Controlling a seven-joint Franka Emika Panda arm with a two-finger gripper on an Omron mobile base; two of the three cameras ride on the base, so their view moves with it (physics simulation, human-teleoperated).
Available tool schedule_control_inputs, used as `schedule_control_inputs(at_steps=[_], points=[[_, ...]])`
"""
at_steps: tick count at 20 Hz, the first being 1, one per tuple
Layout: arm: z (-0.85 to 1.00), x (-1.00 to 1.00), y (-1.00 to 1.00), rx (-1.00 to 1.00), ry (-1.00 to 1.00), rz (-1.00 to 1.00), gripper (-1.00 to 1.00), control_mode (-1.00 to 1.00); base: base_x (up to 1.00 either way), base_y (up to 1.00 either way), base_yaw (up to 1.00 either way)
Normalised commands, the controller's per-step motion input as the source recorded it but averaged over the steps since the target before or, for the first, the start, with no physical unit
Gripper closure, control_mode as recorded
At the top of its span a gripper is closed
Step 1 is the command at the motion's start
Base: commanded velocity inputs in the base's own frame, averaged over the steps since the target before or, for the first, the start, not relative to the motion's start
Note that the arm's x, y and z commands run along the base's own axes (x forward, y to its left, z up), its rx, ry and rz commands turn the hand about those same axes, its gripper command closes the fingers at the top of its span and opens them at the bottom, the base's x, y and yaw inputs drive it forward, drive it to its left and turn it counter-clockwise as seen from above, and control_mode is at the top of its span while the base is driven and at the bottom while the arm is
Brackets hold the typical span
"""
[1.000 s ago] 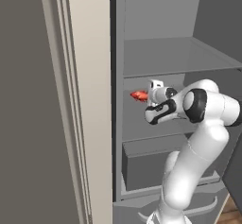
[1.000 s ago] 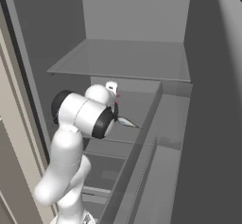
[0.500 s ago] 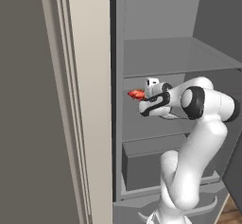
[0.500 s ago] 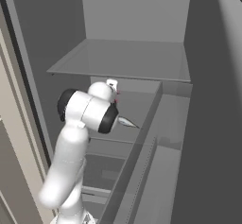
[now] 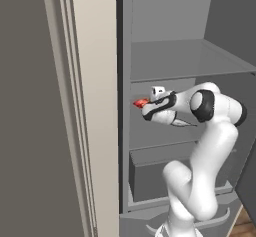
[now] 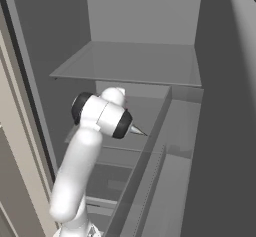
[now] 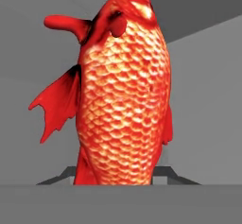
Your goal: Place the fish on the counter behind the older fish on the same shelf of the fridge to maintain FIFO order. Close the fridge door when finished.
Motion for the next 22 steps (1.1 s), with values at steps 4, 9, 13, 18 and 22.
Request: schedule_control_inputs(at_steps=[4,9,13,18,22], points=[[-0.21,0.14,-0.03,-0.02,-0.04,0.05,-1.00,-1.00,0.00,0.00,0.00],[-0.09,0.05,-0.02,-0.02,-0.02,0.04,-1.00,-1.00,0.00,0.00,0.00],[0.00,0.00,0.00,-0.01,0.00,0.01,-1.00,-1.00,0.00,0.00,0.00],[0.06,-0.35,0.00,-0.01,0.00,0.00,-1.00,-1.00,0.00,0.00,0.00],[0.29,-0.91,0.00,0.00,-0.07,0.00,-1.00,-1.00,0.00,0.00,0.00]])
